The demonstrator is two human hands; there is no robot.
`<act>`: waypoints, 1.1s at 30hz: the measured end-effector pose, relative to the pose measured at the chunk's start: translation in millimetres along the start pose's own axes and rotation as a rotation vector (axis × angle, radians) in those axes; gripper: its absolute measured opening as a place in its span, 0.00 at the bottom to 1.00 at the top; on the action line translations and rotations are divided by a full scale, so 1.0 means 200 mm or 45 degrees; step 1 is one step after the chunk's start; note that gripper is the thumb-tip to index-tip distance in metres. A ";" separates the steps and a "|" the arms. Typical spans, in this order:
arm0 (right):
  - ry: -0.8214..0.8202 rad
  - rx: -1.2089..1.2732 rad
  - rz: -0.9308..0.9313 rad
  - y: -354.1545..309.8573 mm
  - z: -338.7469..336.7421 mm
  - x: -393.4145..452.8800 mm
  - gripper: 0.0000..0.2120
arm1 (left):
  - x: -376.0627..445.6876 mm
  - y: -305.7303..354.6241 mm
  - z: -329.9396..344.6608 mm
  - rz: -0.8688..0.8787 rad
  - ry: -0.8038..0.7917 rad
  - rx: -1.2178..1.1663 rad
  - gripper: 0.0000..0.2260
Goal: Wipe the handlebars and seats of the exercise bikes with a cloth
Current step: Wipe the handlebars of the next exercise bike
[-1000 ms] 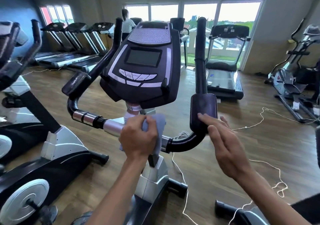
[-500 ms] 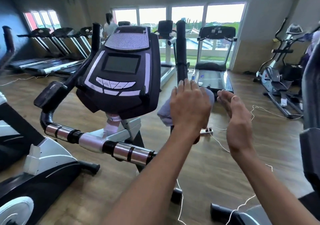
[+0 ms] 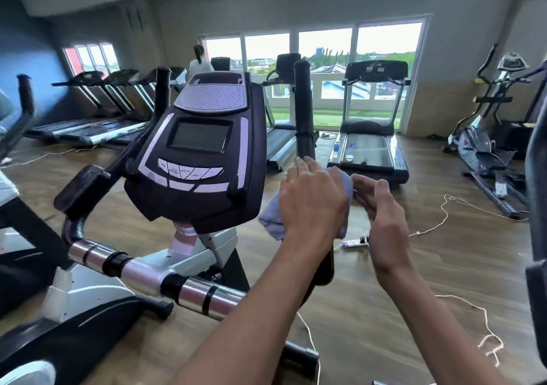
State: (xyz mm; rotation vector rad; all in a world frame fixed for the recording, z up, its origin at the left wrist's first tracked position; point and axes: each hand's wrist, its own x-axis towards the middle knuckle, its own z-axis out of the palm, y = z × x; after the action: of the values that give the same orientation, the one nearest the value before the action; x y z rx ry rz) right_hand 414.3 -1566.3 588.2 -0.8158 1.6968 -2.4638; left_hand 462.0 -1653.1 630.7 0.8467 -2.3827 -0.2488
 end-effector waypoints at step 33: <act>-0.048 0.071 0.132 -0.03 0.13 0.26 0.20 | 0.29 -0.01 0.04 -0.191 -0.091 0.119 0.40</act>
State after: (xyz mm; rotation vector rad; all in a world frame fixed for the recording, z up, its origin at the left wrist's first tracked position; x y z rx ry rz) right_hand 383.0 -1602.5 621.2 -0.7441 1.6073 -2.4005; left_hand 422.0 -1690.1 650.8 1.0795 -2.4146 -0.2322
